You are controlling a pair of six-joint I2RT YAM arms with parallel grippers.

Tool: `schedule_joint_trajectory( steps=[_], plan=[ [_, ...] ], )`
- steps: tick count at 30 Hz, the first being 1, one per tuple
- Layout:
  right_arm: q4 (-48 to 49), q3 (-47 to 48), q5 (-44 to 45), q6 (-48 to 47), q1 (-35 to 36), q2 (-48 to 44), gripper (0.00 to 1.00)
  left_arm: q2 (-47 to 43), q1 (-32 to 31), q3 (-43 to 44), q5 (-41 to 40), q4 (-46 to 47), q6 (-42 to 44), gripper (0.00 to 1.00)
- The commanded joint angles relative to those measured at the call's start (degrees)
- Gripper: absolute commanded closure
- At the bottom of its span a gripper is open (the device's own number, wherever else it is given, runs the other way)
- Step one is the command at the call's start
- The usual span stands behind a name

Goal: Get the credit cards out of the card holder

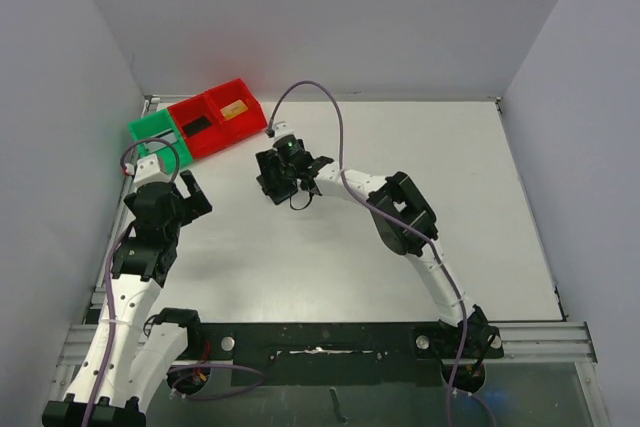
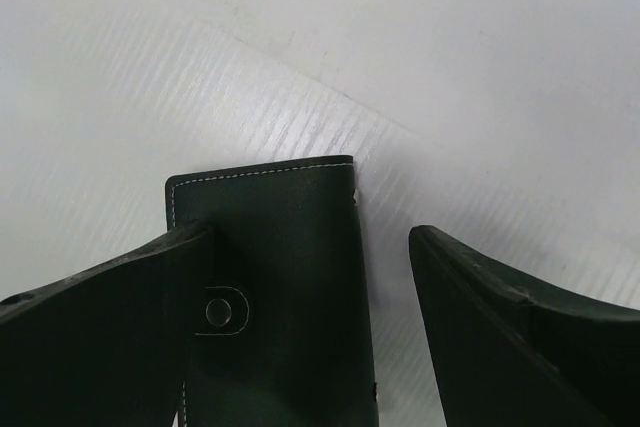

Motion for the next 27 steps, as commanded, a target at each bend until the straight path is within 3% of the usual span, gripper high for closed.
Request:
schedule_joint_trajectory(
  steps=[1, 8, 14, 22, 25, 27],
  plan=[
    [-9.72, -5.07, 4.91, -0.95, 1.47, -2.83, 0.22, -0.26, 0.44, 0.13, -0.62, 3.73, -0.04, 0.06],
    [-14.44, -20.04, 12.14, 7.99, 3.16, -9.56, 0.35, 0.61, 0.41, 0.08, -1.14, 3.57, -0.14, 0.06],
    [-15.13, -38.16, 15.97, 15.46, 8.19, -22.92, 0.36, 1.22, 0.48, 0.03, -0.81, 3.79, 0.04, 0.06],
    [-20.17, -53.79, 16.71, 24.75, 10.73, -44.33, 0.33, 2.38, 0.56, 0.12, 0.26, 3.93, 0.45, 0.07],
    [-25.37, -55.70, 22.44, 26.37, 10.32, -51.35, 0.26, 3.12, 0.72, 0.08, 1.17, 5.22, 0.26, 0.06],
    [-24.74, -55.79, 21.57, 22.96, 8.94, -56.09, 0.19, 4.84, 0.81, -0.42, 3.74, 8.63, -0.14, 0.06]
  ],
)
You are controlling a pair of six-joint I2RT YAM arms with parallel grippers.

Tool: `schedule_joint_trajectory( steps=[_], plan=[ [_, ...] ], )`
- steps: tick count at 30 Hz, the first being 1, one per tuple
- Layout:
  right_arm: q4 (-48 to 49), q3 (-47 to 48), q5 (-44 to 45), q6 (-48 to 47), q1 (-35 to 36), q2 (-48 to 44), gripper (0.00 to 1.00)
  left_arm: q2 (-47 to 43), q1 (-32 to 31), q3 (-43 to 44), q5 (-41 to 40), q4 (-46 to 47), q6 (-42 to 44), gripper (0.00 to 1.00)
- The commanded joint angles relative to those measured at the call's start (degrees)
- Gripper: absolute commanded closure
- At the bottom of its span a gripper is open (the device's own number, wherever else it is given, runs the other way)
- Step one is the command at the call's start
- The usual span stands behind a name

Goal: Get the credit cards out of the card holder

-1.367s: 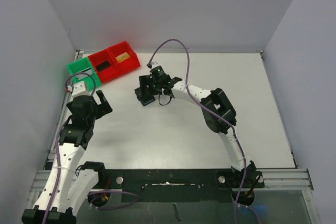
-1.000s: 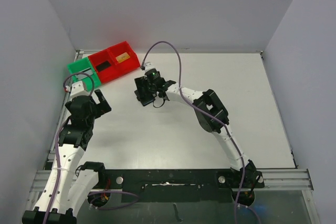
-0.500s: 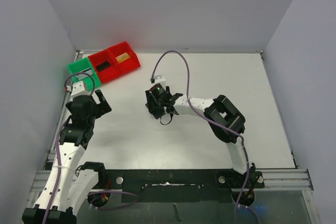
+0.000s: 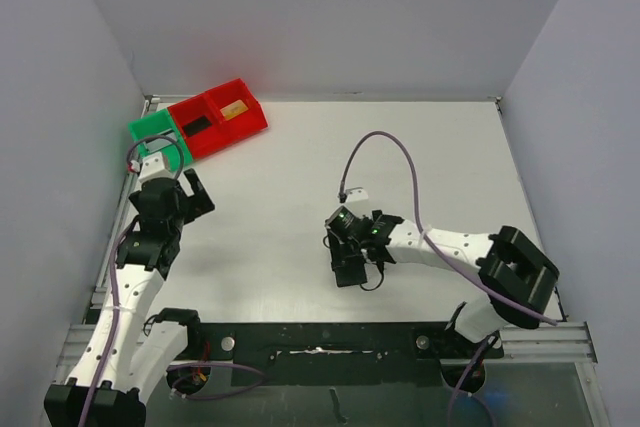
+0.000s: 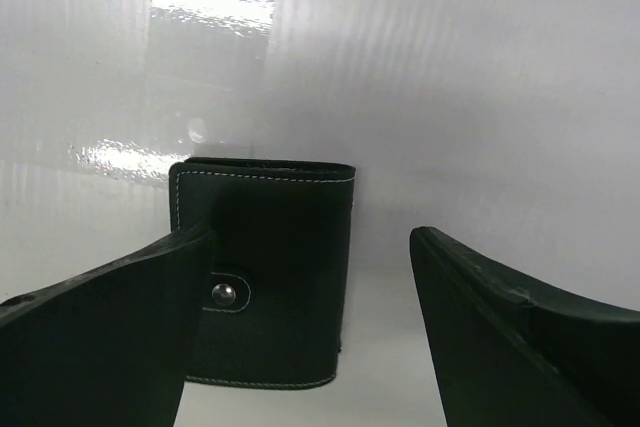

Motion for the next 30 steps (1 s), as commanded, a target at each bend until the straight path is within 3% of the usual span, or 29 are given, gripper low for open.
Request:
schedule_joint_trajectory(
  steps=[1, 8, 16, 24, 30],
  plan=[
    [-5.19, 0.25, 2.94, -2.75, -2.28, -10.40, 0.17, 3.45, 0.49, 0.38, 4.85, 8.99, -1.03, 0.07],
    [-9.98, 5.42, 5.61, -4.37, -4.24, -19.00, 0.12, 21.83, 0.49, 13.66, 4.78, 11.44, -6.12, 0.13],
    [-13.30, 2.68, 3.36, -0.12, -4.71, -28.57, 0.12, 46.33, 0.66, 35.32, 3.16, 10.51, -4.41, 0.19],
    [-21.15, 3.70, 3.49, 3.04, -4.71, -37.86, 0.15, 70.18, 0.66, 61.81, -0.92, 1.06, -3.11, 0.25],
    [-22.52, 2.13, 4.61, 4.75, -5.17, -43.21, 0.16, 79.17, 0.74, 72.39, -0.49, -0.80, -3.92, 0.27]
  ],
)
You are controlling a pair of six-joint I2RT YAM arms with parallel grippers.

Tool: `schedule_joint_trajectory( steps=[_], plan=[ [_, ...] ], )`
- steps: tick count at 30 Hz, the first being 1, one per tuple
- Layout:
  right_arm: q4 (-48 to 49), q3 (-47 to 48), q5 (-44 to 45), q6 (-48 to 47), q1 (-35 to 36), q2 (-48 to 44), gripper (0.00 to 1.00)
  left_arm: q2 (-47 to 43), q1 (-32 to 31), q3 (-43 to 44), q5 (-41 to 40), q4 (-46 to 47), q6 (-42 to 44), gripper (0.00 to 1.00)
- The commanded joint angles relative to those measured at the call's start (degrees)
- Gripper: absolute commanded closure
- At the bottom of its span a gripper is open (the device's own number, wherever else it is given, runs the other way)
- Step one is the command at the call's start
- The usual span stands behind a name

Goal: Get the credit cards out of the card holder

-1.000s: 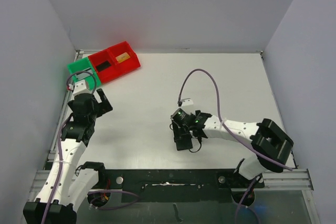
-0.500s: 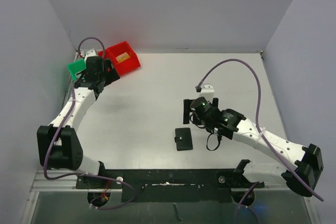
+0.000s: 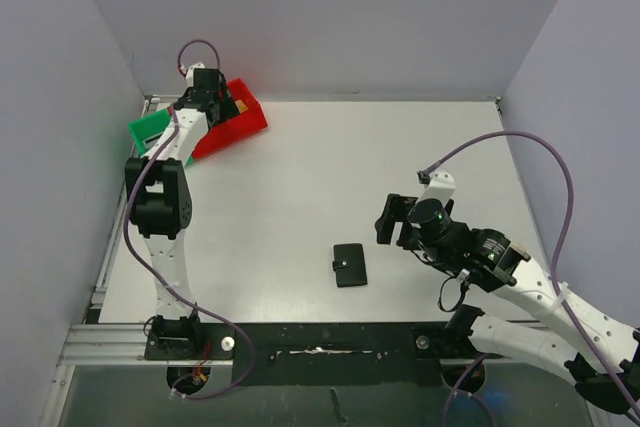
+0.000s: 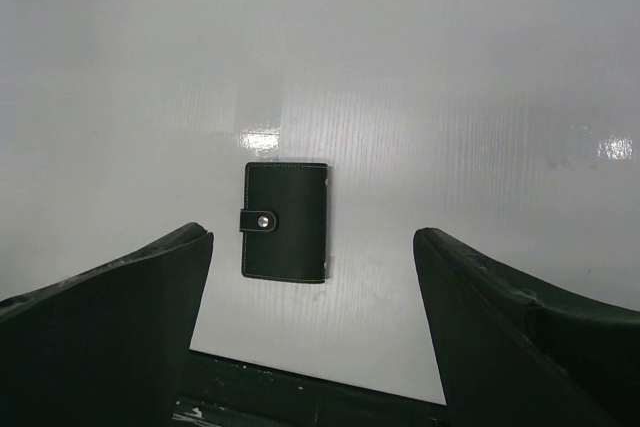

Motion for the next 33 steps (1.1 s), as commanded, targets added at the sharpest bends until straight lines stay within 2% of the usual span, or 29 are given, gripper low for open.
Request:
schedule_joint_trajectory(
  steps=[1, 4, 12, 21, 31, 33],
  plan=[
    [-1.32, -0.88, 2.19, 2.07, -0.66, -2.98, 0.16, 4.06, 0.43, 8.59, -1.04, -2.63, 0.23, 0.27],
    [-2.32, -1.10, 2.43, 1.99, -0.78, -3.04, 0.16, 7.82, 0.42, 13.08, -1.13, -4.36, 0.81, 0.30],
    [-2.31, -1.57, -0.68, -0.41, -1.00, 0.82, 0.16, 15.21, 0.16, 22.56, -0.06, -10.10, 3.98, 0.48],
    [-1.41, 0.82, -3.41, -3.66, -0.95, 5.96, 0.17, 15.36, 0.23, 19.32, 0.03, -9.80, 5.09, 0.56],
    [-1.09, 0.20, -4.05, -3.60, -1.00, 5.35, 0.17, 16.74, 0.16, 18.47, 1.23, -10.10, 6.15, 0.61],
    [-1.16, 0.04, -4.04, -3.44, -0.95, 4.93, 0.17, 17.08, 0.16, 18.79, 1.52, -10.66, 6.39, 0.65]
  ],
)
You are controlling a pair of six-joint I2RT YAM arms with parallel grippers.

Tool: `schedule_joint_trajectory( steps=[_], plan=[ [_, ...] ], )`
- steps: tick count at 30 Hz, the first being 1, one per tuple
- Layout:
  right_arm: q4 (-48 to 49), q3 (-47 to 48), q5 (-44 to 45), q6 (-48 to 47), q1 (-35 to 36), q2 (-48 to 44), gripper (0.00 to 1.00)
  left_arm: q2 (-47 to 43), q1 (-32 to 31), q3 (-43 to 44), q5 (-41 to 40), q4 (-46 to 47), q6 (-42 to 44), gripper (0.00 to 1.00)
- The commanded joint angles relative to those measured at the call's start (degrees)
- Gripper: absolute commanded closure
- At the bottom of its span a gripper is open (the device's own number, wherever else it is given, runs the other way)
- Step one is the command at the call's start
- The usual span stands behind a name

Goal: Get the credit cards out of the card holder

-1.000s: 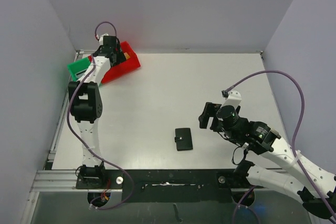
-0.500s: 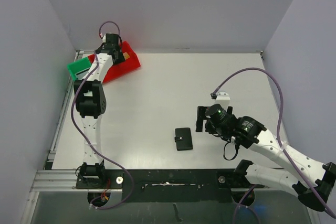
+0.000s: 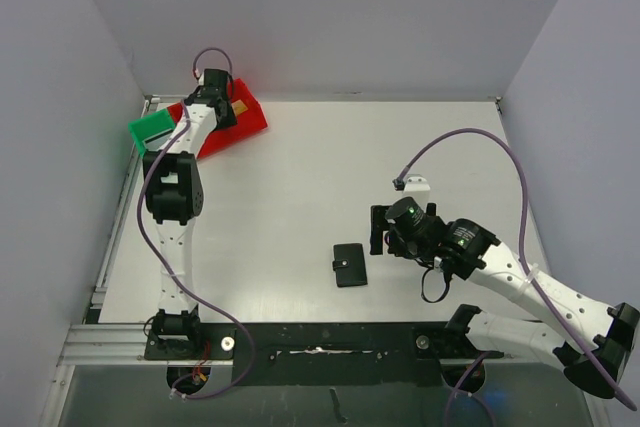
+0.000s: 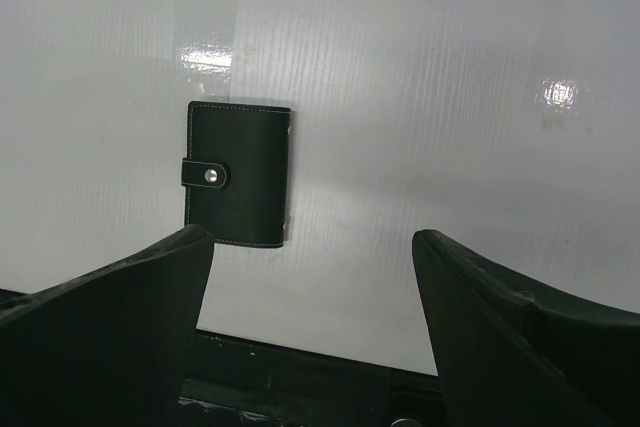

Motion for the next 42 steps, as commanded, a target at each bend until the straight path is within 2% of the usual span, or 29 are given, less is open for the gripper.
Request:
schedule_joint_trajectory(
  steps=[1, 4, 11, 13, 18, 21, 29, 38, 42],
  plan=[
    [1.80, 1.42, 0.11, -0.37, -0.28, -1.72, 0.17, 1.03, 0.16, 0.91, 1.34, -0.26, 1.61, 0.69],
    [2.97, 0.01, 0.49, 0.13, -0.31, -2.46, 0.17, 0.21, -0.23, 1.90, 2.51, -2.96, 3.54, 0.80],
    [7.78, -1.38, 0.72, 0.85, -0.61, -2.29, 0.15, -4.93, -2.22, -1.65, 1.15, -8.54, 5.66, 0.91],
    [11.16, -2.18, -0.19, 0.92, -0.76, -2.78, 0.15, -6.43, -3.83, -2.39, -2.19, -11.75, 5.18, 0.99],
    [14.82, -3.05, -0.61, 2.16, -1.64, -3.43, 0.15, -13.55, -9.29, -9.46, -6.93, -10.83, 5.50, 1.00],
    [14.92, -3.34, -0.23, 2.17, -1.86, -4.61, 0.15, -17.62, -11.59, -15.19, -5.59, -9.89, 4.42, 1.00],
    [14.63, -6.22, 1.15, 2.11, -2.34, -10.84, 0.19, -24.45, -18.12, -21.04, -4.07, -11.82, -2.45, 1.00],
    [10.71, -6.78, 3.49, 1.67, -3.29, -13.66, 0.24, -25.46, -22.58, -16.02, 0.49, -21.32, -5.98, 1.00],
    [10.75, -7.80, 3.85, 1.05, -3.97, -14.44, 0.28, -21.85, -24.67, -11.41, 5.70, -26.97, -6.66, 1.00]
  ],
)
